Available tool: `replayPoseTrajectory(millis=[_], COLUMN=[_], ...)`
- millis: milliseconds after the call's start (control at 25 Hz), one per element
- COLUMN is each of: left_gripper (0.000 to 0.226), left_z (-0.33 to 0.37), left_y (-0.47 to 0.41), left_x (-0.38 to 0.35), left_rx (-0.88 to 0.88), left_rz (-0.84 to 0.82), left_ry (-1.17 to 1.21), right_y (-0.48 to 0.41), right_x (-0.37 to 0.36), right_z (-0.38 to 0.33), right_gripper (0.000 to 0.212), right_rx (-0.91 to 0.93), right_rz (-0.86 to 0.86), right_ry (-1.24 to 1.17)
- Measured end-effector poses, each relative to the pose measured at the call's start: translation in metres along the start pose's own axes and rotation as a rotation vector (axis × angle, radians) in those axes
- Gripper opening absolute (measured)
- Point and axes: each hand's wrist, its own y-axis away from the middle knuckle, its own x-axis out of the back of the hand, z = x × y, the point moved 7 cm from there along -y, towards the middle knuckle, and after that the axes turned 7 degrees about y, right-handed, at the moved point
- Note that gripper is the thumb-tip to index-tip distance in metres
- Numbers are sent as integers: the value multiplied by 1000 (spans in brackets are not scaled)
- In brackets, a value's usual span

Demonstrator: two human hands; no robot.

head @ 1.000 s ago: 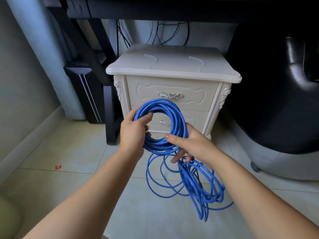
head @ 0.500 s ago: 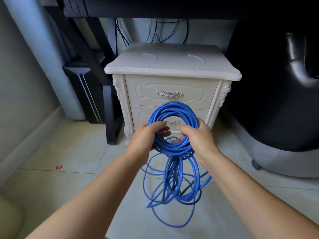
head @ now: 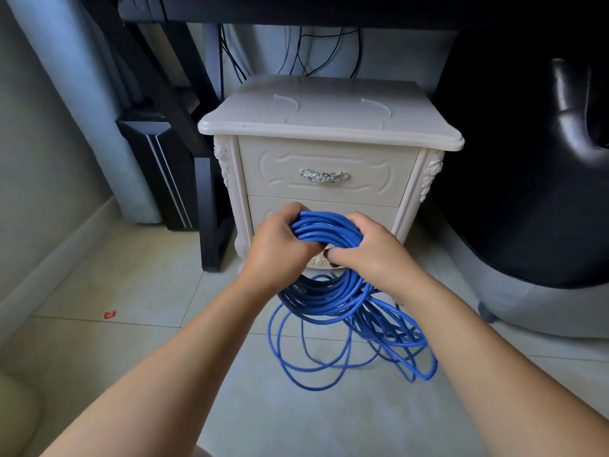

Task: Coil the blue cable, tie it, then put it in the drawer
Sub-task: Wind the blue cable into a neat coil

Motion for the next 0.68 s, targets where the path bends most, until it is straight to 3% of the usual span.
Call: replayPoseTrajectory(millis=[160, 320, 400, 520, 680], left_gripper=[17, 16, 17, 23, 50], left_z=[-9, -21, -28, -24, -14], left_y=[0, 0, 3, 8, 8], left_x=[3, 9, 6, -4, -18], left_rx=[114, 268, 356, 378, 410], left_rz=[108, 226, 237, 123, -167], left_ry=[211, 416, 485, 493, 823], right_y=[3, 6, 3, -1, -5], right_x=[-4, -10, -13, -8, -7], right_z=[18, 19, 21, 27, 37], right_gripper=[38, 42, 42, 22, 20], right_rx=[-94, -72, -70, -119, -256], right_rz=[-68, -78, -25, 129, 141], right_ry=[-179, -432, -446, -484, -918])
